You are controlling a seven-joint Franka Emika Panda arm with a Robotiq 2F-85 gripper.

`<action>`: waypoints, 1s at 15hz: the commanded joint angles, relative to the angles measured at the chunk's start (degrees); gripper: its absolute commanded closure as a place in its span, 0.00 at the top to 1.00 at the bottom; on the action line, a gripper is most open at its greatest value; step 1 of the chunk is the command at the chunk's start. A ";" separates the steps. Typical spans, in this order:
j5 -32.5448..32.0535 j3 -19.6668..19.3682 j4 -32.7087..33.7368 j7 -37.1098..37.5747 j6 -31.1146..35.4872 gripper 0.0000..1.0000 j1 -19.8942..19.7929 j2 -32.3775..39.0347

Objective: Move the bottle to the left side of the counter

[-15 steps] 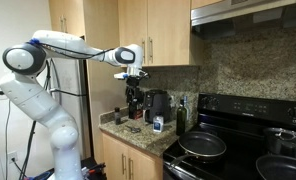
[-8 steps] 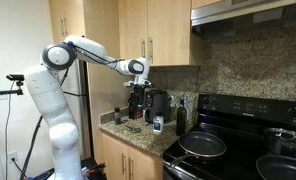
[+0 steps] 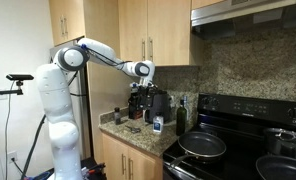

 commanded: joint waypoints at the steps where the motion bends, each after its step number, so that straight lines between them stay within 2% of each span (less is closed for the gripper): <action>1: 6.45 0.24 2.59 10.39 5.53 1.00 1.02 5.83; 4: 10.87 0.61 7.66 19.24 13.21 1.00 2.81 11.56; 8: 12.03 -0.50 13.38 30.30 20.53 1.00 4.40 15.69; 9: 10.65 -0.28 10.21 26.73 19.02 1.00 4.49 13.77; 12: 10.77 -0.53 12.59 29.88 19.90 1.00 4.55 15.00; 13: 9.94 -0.86 12.44 32.01 22.43 1.00 4.73 16.03; 15: 12.66 -0.68 13.34 33.56 26.99 1.00 4.70 18.28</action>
